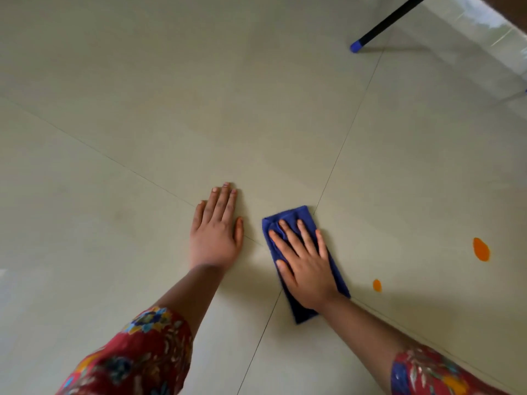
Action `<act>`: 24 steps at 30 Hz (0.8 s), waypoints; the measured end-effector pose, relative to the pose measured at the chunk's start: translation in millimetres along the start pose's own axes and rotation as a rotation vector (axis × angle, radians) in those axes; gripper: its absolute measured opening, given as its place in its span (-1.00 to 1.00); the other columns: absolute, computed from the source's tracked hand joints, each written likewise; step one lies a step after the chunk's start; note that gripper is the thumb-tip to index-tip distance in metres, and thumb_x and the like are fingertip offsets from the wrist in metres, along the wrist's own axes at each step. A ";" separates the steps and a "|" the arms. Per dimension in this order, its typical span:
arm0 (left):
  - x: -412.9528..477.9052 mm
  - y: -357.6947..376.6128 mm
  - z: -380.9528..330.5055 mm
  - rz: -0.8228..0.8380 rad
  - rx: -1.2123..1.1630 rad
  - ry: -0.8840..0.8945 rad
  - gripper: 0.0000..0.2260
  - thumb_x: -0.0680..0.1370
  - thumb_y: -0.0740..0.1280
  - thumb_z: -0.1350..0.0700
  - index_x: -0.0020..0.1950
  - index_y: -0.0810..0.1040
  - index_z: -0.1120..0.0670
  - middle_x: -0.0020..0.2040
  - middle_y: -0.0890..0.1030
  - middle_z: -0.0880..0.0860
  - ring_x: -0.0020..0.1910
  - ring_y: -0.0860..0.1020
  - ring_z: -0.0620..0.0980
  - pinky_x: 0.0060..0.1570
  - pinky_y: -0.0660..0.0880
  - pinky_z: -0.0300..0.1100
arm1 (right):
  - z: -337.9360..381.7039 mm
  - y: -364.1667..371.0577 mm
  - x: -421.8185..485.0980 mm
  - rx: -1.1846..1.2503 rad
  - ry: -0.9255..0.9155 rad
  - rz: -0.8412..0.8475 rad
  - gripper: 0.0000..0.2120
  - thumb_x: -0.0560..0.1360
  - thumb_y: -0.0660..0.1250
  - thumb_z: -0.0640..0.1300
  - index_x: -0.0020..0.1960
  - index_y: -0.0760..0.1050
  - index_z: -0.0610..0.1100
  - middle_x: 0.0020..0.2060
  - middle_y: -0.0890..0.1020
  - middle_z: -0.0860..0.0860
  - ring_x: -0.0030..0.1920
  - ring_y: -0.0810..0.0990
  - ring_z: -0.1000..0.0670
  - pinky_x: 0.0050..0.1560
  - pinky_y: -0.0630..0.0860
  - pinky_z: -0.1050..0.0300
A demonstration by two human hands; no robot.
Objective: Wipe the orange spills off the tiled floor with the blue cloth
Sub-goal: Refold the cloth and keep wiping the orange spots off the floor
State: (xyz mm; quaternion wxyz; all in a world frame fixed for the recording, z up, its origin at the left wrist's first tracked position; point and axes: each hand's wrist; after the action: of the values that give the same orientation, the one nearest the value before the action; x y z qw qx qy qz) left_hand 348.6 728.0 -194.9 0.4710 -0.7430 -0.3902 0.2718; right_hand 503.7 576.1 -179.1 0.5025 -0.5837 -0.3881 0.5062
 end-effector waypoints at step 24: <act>-24.7 6.9 -80.0 0.047 0.059 0.031 -0.46 0.58 -0.02 -0.11 0.51 0.30 0.05 0.53 0.25 0.01 0.53 0.20 0.02 0.49 0.10 0.00 | -175.4 -14.4 61.7 0.058 -0.063 0.089 -0.46 0.63 -0.11 0.21 0.53 -0.25 0.26 0.57 -0.19 0.20 0.57 -0.25 -0.01 0.50 -0.25 -0.18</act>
State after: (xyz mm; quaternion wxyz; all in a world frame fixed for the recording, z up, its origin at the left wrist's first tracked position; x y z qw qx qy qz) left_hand 399.0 666.6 -167.7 0.4922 -0.7417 -0.3573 0.2827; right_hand 688.0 604.3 -180.4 0.4838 -0.5694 -0.3623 0.5572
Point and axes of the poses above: each hand's wrist, its own x-axis towards the middle knuckle, its own y-axis out of the palm, z = x × y
